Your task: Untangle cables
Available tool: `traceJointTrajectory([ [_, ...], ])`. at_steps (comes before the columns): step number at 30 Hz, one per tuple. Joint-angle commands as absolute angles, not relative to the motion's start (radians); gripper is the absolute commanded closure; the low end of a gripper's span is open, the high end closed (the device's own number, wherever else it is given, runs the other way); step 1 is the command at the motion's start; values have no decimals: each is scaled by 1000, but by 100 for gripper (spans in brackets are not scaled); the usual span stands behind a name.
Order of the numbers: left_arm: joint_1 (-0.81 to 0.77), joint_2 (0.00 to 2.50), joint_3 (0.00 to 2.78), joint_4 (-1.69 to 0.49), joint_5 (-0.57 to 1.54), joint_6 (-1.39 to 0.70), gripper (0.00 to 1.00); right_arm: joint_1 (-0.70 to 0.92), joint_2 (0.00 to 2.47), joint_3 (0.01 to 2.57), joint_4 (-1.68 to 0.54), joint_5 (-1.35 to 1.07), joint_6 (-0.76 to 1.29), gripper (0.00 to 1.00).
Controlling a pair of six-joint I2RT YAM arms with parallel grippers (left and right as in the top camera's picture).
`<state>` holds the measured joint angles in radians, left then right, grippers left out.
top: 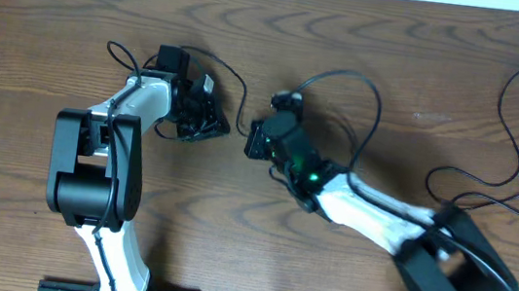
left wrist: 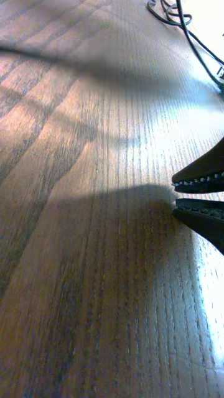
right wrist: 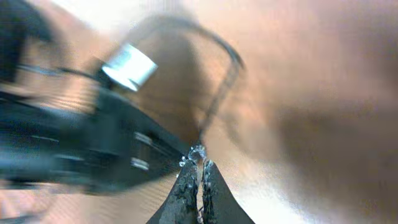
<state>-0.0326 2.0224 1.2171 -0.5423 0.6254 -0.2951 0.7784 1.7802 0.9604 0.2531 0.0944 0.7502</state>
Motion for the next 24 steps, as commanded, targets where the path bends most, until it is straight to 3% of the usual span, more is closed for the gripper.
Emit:
traceJointTrajectory([
  [1,-29,2082,1182,-552,512,-301,88,737,1664,1001,258,83,598,99],
  [8,-29,2082,1182,-552,512,-301,87,623,1497,1041,299,91,392,99],
  [24,-29,2082,1182,-551,512,-301,87,328,1375,1040,119,218,409,99],
])
